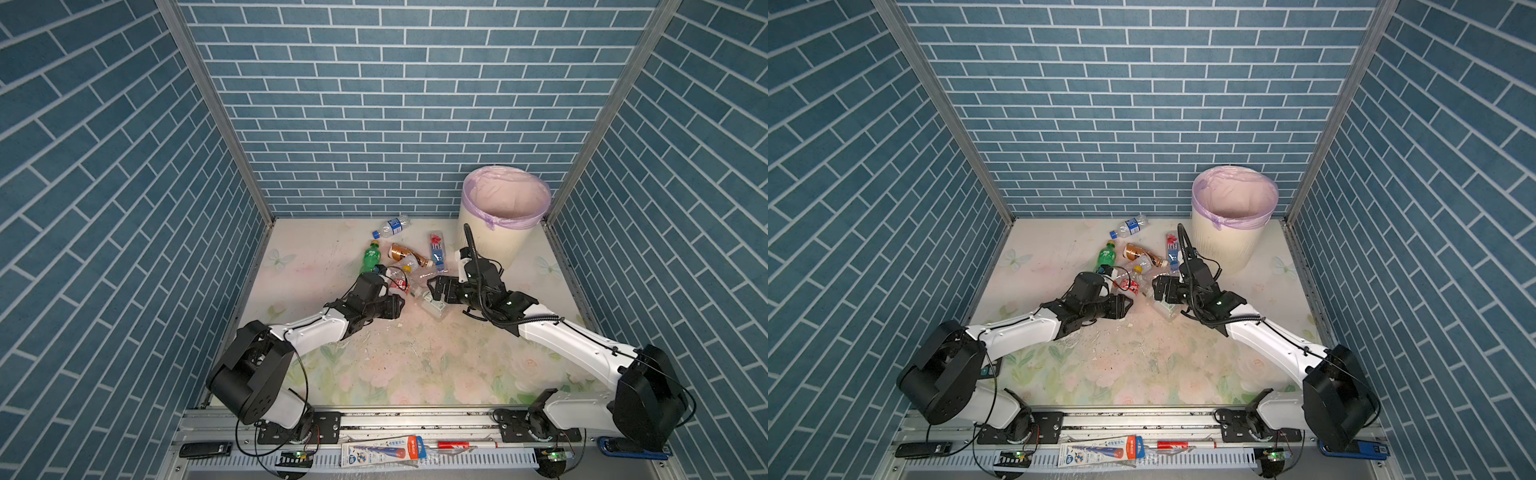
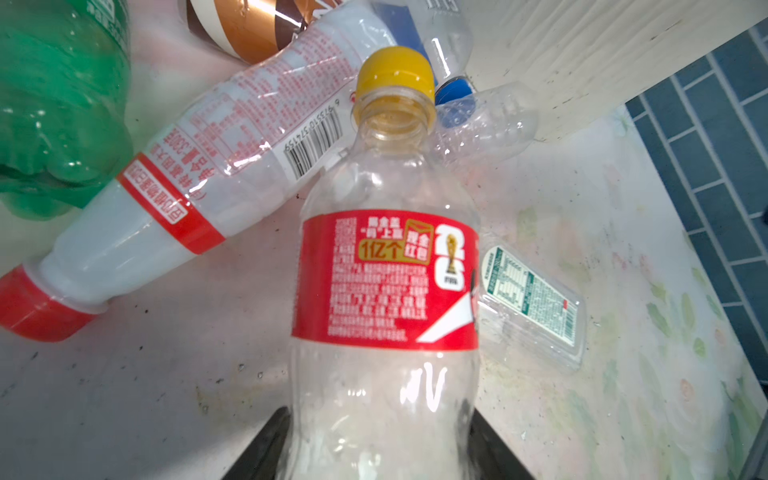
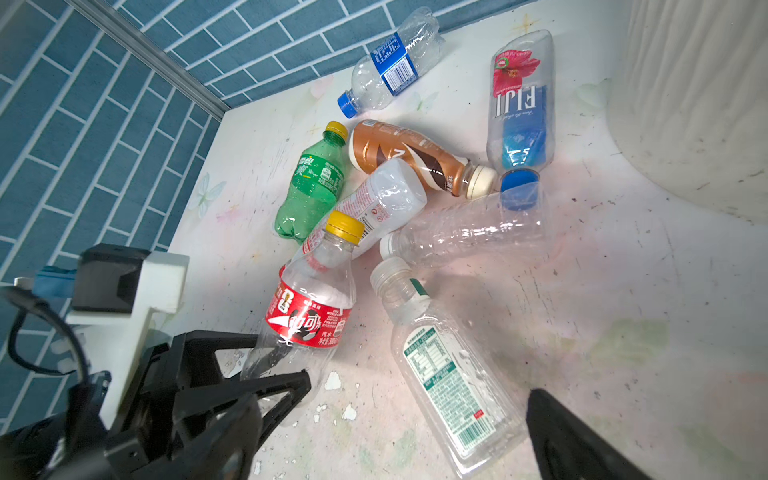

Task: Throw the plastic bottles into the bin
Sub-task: 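Grasp the red-labelled bottle with the left gripper and lift it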

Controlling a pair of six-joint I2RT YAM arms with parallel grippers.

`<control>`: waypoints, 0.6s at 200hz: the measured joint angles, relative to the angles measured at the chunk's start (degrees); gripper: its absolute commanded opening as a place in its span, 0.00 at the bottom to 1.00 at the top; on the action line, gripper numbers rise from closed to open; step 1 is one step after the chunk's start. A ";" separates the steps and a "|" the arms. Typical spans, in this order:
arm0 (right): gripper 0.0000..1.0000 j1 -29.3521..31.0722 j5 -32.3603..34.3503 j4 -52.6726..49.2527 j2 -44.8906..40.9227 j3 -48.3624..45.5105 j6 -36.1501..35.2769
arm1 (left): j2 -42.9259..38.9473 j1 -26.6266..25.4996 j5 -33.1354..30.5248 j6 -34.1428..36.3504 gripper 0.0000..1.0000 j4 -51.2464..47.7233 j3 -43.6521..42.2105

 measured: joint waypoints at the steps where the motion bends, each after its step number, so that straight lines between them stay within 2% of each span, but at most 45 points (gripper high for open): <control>1: 0.99 0.00 -0.02 0.07 0.00 0.00 0.15 | -0.07 0.00 0.02 0.00 0.56 0.00 -0.04; 44: 0.99 -0.74 -1.57 3.17 0.15 0.72 2.73 | -4.68 0.00 1.68 -0.33 0.57 2.43 -2.84; 85: 0.97 -1.18 -3.87 4.66 3.61 6.29 4.15 | -7.52 -1.33 3.37 -0.39 0.57 5.46 -2.86; 120: 0.91 -1.16 -6.62 6.84 7.06 9.94 5.70 | -9.49 -3.76 3.78 0.00 0.57 7.02 -2.84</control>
